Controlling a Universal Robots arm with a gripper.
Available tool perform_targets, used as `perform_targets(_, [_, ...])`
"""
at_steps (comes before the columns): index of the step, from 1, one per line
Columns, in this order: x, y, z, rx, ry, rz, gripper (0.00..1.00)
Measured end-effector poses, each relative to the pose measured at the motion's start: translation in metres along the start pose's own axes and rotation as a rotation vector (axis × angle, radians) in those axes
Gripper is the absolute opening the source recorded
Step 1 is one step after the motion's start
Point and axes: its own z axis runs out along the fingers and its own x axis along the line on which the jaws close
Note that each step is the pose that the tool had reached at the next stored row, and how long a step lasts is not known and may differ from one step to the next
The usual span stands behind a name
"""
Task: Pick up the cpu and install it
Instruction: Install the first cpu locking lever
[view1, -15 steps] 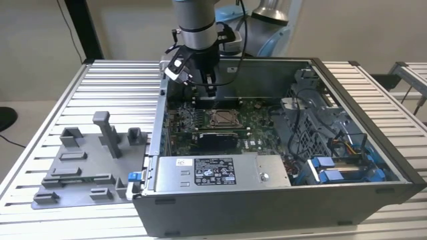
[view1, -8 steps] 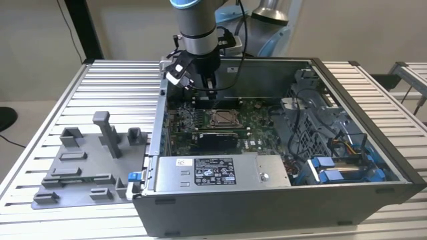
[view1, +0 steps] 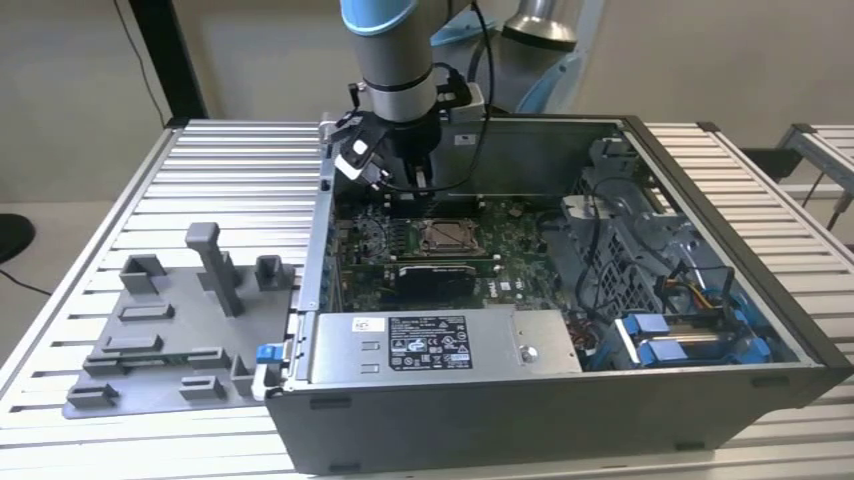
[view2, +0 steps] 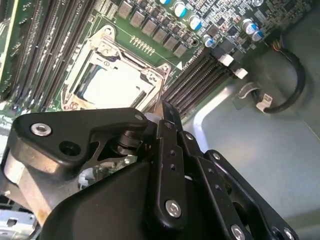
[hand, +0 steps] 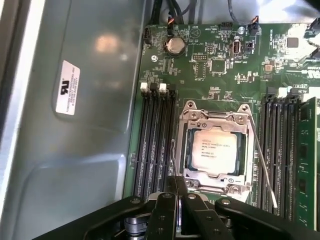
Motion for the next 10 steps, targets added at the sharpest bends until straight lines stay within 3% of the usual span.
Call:
perform_targets(2, [-0.0006,-0.0007,0.0034,0.0,0.0004,0.0,0.0])
perform_targets(10, [-0.0006,-0.0007,0.004,0.0001,0.0005,0.0,0.0])
